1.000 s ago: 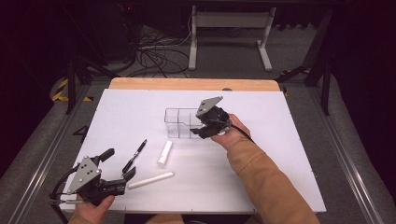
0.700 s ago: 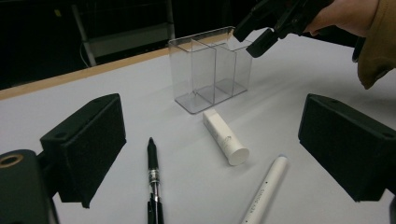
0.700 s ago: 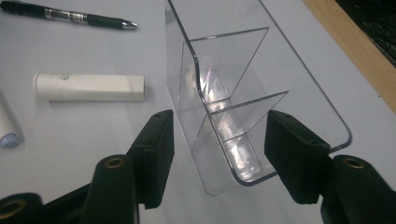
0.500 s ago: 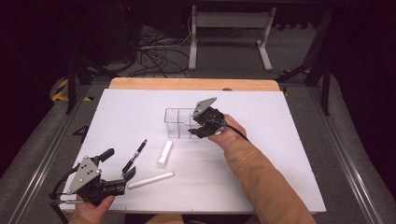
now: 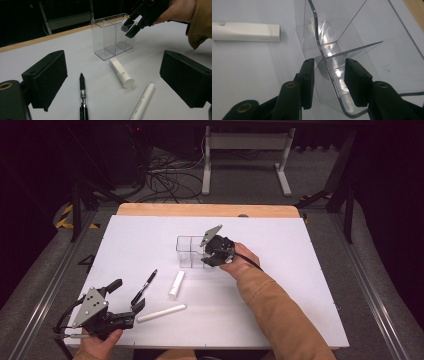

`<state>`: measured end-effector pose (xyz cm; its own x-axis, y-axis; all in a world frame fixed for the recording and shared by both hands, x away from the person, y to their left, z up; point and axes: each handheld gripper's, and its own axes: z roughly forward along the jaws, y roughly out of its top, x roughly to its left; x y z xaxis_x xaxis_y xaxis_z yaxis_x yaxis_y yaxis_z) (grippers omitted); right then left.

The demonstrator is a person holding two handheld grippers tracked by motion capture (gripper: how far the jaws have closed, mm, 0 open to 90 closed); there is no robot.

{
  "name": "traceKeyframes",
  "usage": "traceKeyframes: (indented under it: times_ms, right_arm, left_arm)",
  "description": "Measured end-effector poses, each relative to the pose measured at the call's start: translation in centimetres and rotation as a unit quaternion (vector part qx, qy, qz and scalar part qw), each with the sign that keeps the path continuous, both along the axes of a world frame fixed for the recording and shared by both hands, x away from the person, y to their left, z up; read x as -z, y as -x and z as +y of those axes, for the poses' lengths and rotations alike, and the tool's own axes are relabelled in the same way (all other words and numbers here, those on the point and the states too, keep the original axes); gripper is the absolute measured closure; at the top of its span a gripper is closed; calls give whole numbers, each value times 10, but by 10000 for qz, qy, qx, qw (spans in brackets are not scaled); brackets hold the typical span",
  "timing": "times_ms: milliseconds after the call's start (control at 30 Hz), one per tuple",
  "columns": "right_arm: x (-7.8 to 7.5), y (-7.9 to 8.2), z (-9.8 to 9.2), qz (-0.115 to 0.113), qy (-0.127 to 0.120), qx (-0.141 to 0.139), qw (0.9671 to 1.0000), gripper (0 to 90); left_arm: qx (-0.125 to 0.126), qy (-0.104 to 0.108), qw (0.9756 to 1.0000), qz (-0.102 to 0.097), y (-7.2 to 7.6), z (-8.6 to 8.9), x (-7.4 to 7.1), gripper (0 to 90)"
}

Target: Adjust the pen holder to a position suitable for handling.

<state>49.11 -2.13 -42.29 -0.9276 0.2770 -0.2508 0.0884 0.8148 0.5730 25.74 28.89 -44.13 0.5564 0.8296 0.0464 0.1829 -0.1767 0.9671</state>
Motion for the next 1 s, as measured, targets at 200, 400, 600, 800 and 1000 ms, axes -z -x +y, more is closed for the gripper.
traceKeyframes:
  times_ms: [200,400,600,800,1000]
  right_arm:
    - [0,0,2,70,127,45,9999,641]
    - [-2,2,1,112,200,-36,9997,723]
    - [-4,4,-1,87,243,-270,9993,801]
    - [-8,3,-6,231,210,-417,9986,865]
    - [-21,11,-17,243,62,-435,9987,867]
  left_arm:
    - [-12,17,10000,15,0,0,1,82]
    - [-1,15,10000,17,0,0,1,82]
    - [-13,27,10000,22,0,0,1,82]
    - [-10,30,10000,15,0,0,1,82]
    - [1,21,10000,20,0,-1,1,82]
